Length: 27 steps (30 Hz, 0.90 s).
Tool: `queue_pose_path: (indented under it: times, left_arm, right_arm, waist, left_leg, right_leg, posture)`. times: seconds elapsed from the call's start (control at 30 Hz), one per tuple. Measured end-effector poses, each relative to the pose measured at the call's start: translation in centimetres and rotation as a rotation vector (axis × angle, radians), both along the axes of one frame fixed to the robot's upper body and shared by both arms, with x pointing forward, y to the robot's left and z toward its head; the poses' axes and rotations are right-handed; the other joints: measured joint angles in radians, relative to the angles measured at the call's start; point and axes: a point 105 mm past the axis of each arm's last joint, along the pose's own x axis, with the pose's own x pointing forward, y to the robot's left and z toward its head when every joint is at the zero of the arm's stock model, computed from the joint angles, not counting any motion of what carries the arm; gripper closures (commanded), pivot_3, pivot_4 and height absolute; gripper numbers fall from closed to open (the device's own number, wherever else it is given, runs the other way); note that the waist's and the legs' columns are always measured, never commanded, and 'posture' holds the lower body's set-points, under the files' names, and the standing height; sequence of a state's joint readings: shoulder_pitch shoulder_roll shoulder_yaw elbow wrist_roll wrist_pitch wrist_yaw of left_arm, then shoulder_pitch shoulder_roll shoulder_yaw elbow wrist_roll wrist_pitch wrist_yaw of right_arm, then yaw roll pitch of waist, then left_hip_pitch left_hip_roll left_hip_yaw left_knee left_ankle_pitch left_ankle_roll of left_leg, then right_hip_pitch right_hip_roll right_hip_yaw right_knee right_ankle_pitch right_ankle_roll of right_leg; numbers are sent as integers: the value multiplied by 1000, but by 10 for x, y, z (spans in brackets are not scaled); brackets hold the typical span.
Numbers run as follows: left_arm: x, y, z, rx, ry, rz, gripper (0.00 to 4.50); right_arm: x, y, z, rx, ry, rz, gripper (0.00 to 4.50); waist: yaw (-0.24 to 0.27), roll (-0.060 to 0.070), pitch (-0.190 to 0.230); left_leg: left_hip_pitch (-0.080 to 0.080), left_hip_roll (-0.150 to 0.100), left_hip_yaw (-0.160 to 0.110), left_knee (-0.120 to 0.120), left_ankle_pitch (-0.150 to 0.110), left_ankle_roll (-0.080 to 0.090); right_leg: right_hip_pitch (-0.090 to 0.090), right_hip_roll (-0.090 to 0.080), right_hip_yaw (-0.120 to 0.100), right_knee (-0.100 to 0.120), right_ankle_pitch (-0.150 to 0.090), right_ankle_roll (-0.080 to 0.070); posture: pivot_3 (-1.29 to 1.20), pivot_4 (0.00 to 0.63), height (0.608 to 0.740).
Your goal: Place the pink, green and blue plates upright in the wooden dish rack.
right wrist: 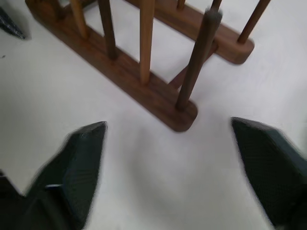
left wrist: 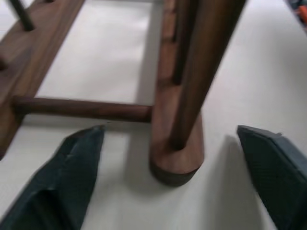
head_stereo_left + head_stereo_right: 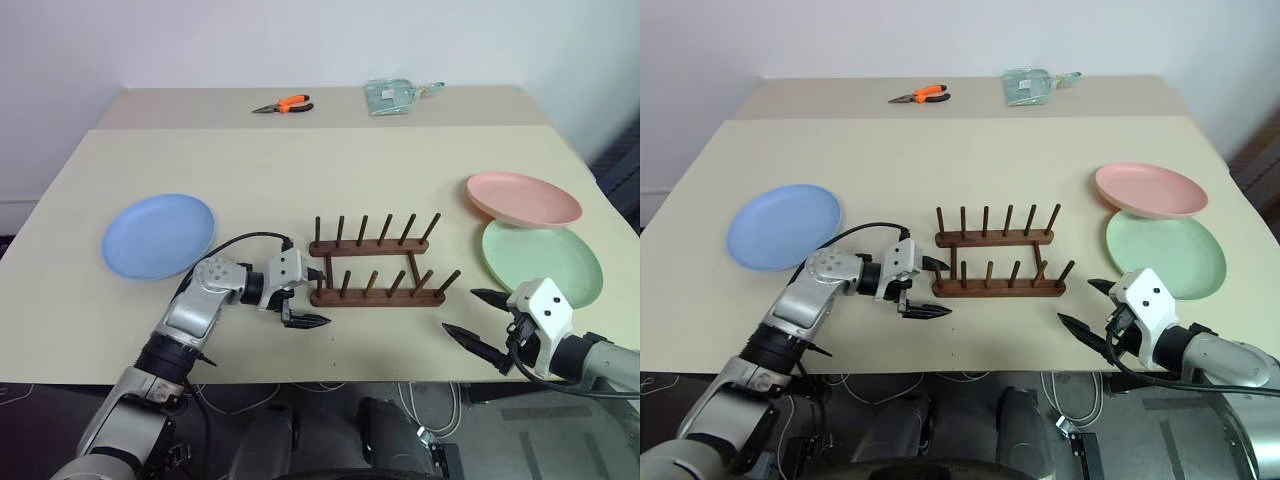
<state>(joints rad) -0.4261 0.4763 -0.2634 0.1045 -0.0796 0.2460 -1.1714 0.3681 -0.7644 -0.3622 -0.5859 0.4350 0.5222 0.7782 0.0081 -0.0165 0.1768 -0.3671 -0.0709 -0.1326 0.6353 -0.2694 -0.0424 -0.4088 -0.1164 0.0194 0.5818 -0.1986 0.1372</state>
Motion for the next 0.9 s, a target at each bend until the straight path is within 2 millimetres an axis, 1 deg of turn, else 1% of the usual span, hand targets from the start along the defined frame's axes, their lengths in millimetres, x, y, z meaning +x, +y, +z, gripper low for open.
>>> queue_pose_path:
  times: [0.03, 0.1, 0.17, 0.23, 0.3, 0.33, 0.4, 0.47, 0.5, 0.53, 0.6, 0.63, 0.8, 0.9]
  left_arm:
    - [-3, 9, 0, 4, 14, 29, 1139]
    - [-13, 30, 2, 16, 60, 83, 2172]
    - [-31, 38, 1, 31, 110, 85, 3140]
    - [-47, 32, -1, 21, 157, 74, 4119]
    - [-55, 20, -4, -8, 190, 77, 4119]
    - [-56, 14, -5, -21, 192, 79, 4119]
    - [-55, 3, -5, -40, 182, 104, 4119]
    - [-52, -3, -6, -45, 164, 127, 4119]
    - [-46, -8, -5, -60, 140, 160, 4119]
    - [-35, -15, -5, -80, 108, 209, 4119]
    - [-15, -31, -5, -104, 47, 294, 4119]
    - [-9, -34, -4, -104, 23, 318, 4119]
    - [23, -30, -1, -93, -59, 423, 4119]
    - [31, -27, 0, -95, -75, 446, 4119]
  right_arm:
    - [-2, 1, -3, -3, 14, 8, 2346]
    - [-6, 5, -12, -8, 52, 27, 3418]
    - [-8, 12, -18, -4, 75, 53, 4420]
    - [-7, 19, -23, -10, 81, 74, 4500]
    - [-2, 23, -27, -26, 76, 80, 4500]
    - [1, 23, -29, -39, 71, 74, 4500]
    - [10, 22, -35, -68, 58, 53, 4500]
    - [16, 21, -39, -86, 45, 32, 4500]
    - [23, 22, -39, -101, 18, 26, 4500]
    - [32, 23, -38, -112, -11, 9, 4500]
    - [57, 26, -36, -130, -79, -40, 4500]
    - [64, 26, -34, -137, -100, -57, 4500]
    - [103, 20, -30, -173, -169, -117, 4500]
    - [116, 16, -27, -188, -195, -127, 4500]
  waist:
    - [-4, 0, 0]
    - [-13, 0, -1]
    - [-19, 1, -1]
    - [-18, 1, -2]
    - [-10, 1, -1]
    - [-4, 1, -1]
    - [5, 0, -2]
    - [7, 1, -2]
    - [6, 1, -2]
    - [6, 0, -2]
    - [5, 0, -2]
    - [5, 0, -2]
    - [2, 1, -3]
    - [2, 2, -3]
  left_leg:
    - [1, 1, 0, -1, 0, 0]
    - [3, 1, 0, -3, 0, 0]
    - [3, 2, 1, -3, 0, 0]
    - [2, 1, 1, -3, 0, 0]
    - [0, 1, 0, -1, 0, 0]
    - [0, 1, 0, 0, 0, 0]
    - [-2, 0, 0, 1, 0, 0]
    - [-2, -1, 0, 1, 0, 0]
    - [-2, -1, 0, 1, 0, 0]
    - [-1, -1, 0, 3, 0, 0]
    - [-4, -1, -1, 9, 0, 0]
    - [-4, -1, -1, 10, 0, 0]
    - [-3, -1, -1, 10, -1, 0]
    - [-3, -1, -1, 10, -1, 1]
  right_leg:
    - [0, 0, 0, 0, 0, 0]
    - [0, 0, 0, 0, -1, -1]
    - [1, 0, 0, 0, -1, -1]
    - [1, -2, 0, 0, -2, 0]
    - [1, -2, 0, -1, -2, 0]
    - [1, -2, 0, -1, -2, 0]
    - [0, -2, 0, -1, -2, -1]
    - [0, -2, 0, -1, -2, -1]
    - [1, -2, 0, -1, -2, -1]
    - [2, -2, 0, -1, -1, -1]
    - [2, -1, -1, 0, 0, -2]
    - [2, -1, -1, 1, 0, -2]
    - [1, 0, -2, 2, 0, -2]
    - [1, 0, -1, 2, 2, 0]
  posture:
    - [0, 150, 740]
    - [0, 150, 740]
    - [0, 150, 740]
    - [0, 150, 740]
    - [0, 150, 740]
    - [0, 150, 740]
    - [0, 150, 740]
    - [0, 150, 740]
    - [0, 150, 740]
    - [0, 150, 740]
    - [0, 150, 740]
    - [0, 150, 740]
    - [0, 150, 740]
    - [0, 150, 740]
